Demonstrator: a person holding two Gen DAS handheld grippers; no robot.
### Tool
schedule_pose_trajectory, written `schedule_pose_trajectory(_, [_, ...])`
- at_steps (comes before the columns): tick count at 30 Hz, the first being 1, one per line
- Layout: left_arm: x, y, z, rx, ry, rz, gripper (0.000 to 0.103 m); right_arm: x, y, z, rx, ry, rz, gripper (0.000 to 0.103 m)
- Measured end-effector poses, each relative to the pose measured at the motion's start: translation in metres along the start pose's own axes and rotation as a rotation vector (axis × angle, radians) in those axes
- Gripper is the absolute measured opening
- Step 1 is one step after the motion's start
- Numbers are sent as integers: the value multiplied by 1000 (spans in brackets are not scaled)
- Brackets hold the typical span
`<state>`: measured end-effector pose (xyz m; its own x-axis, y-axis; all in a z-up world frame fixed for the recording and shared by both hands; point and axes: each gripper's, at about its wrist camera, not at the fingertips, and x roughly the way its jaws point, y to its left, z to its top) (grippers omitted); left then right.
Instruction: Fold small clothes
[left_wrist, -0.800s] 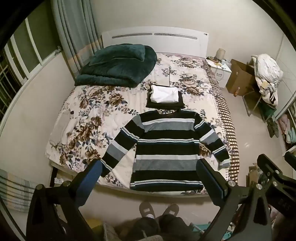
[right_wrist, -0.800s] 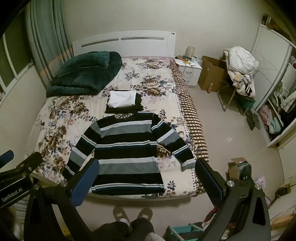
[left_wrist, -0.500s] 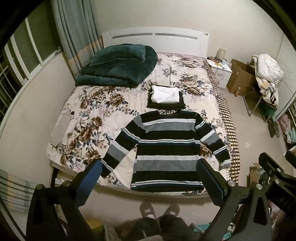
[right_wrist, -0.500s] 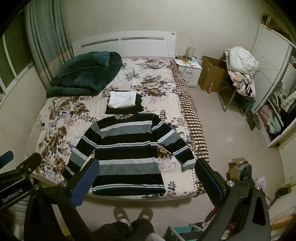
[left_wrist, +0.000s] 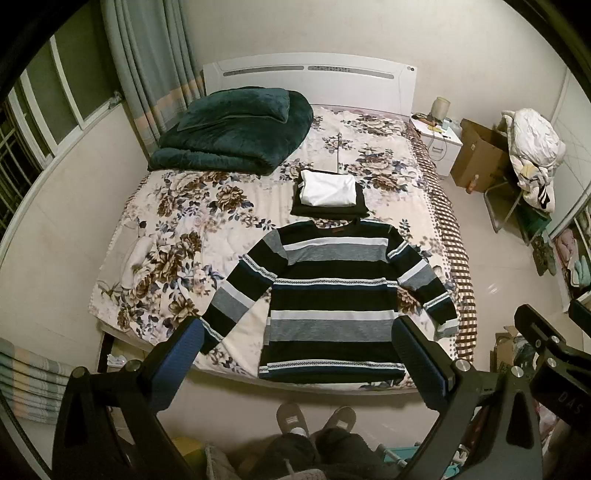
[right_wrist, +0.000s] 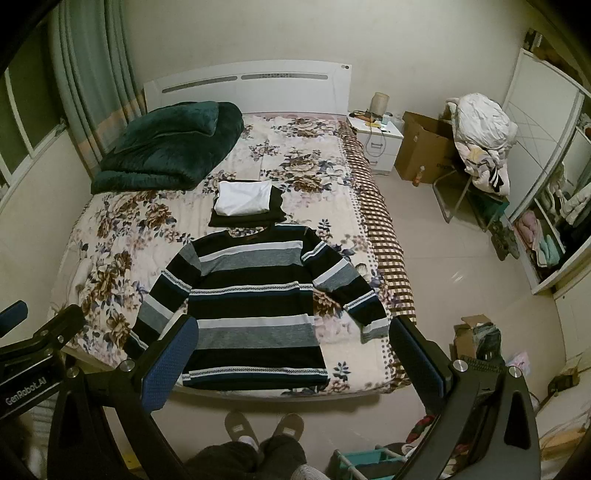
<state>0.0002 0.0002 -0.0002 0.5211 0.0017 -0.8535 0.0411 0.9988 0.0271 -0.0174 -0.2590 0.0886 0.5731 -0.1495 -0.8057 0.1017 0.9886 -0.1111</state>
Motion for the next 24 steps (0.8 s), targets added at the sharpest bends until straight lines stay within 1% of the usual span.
schedule_pose_trajectory(24, [0, 0, 0, -2, -2, -5, 103, 2, -2, 2, 1, 2, -2, 103])
